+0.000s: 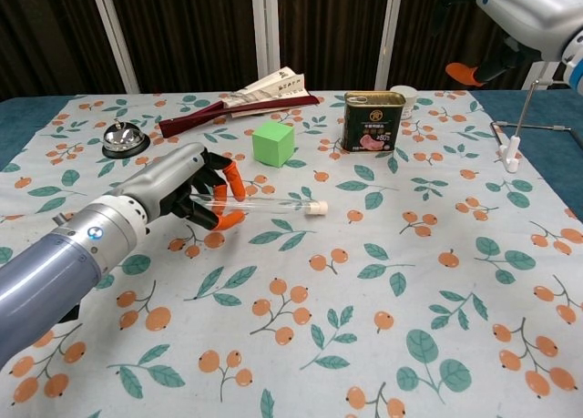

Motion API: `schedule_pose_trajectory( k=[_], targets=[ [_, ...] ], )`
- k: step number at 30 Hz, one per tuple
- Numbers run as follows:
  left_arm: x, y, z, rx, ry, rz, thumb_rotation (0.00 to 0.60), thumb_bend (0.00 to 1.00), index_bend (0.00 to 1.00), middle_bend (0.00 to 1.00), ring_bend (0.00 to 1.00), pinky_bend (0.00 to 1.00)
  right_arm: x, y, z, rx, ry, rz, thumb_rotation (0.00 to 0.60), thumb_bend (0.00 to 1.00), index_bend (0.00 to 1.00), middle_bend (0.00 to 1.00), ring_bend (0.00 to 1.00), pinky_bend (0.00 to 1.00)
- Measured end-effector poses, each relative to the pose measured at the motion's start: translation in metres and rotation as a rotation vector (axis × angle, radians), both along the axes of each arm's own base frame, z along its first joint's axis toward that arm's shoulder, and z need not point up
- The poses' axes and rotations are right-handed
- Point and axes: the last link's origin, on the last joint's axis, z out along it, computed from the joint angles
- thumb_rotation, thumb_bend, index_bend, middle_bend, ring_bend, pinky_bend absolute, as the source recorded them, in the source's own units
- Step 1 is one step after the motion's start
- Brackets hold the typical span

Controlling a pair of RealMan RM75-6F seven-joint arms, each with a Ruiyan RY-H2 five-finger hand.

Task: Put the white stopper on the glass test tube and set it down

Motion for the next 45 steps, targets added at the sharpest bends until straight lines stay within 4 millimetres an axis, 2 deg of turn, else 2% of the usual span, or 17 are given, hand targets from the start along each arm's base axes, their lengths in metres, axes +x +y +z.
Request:
schedule_pose_trajectory(
  k=[4,12,18,30,37,42,45],
  targets=[
    [-0.002,-0.002,0.001,-0.013,0.008,-0.004,0.600,0.44,0.54,0.58,0.26,0.23,0.001,0.001,0.000,0.001,-0.003,0.001,0.600,0.38,0.41,0.15,0.01,0.02],
    [-0.006,-0.004,0.005,-0.023,0.024,0.001,0.600,0.41,0.52,0.52,0.24,0.20,0.004,0.003,0.002,0.000,-0.011,0.007,0.600,0.38,0.41,0.15,0.01,0.02],
    [-0.009,-0.004,0.009,-0.022,0.041,0.006,0.600,0.36,0.46,0.41,0.19,0.16,0.005,0.004,0.003,-0.001,-0.018,0.005,0.600,0.38,0.41,0.15,0.01,0.02],
    [-0.016,-0.007,0.015,-0.019,0.063,0.018,0.600,0.36,0.44,0.35,0.18,0.14,0.007,0.008,0.006,-0.002,-0.025,0.003,0.600,0.38,0.41,0.15,0.01,0.02],
    [-0.009,-0.001,0.034,0.034,0.026,0.007,0.600,0.34,0.40,0.33,0.17,0.11,0.006,0.011,0.012,-0.003,-0.026,-0.004,0.600,0.38,0.40,0.15,0.01,0.02],
    [-0.003,0.004,0.059,0.091,0.004,-0.021,0.600,0.29,0.31,0.28,0.15,0.08,-0.003,0.017,0.017,0.003,-0.036,-0.044,0.600,0.38,0.26,0.11,0.00,0.02],
    [-0.003,0.007,0.079,0.127,0.005,-0.037,0.600,0.25,0.25,0.23,0.11,0.04,-0.012,0.023,0.022,0.012,-0.059,-0.094,0.600,0.38,0.14,0.07,0.00,0.02]
  ],
)
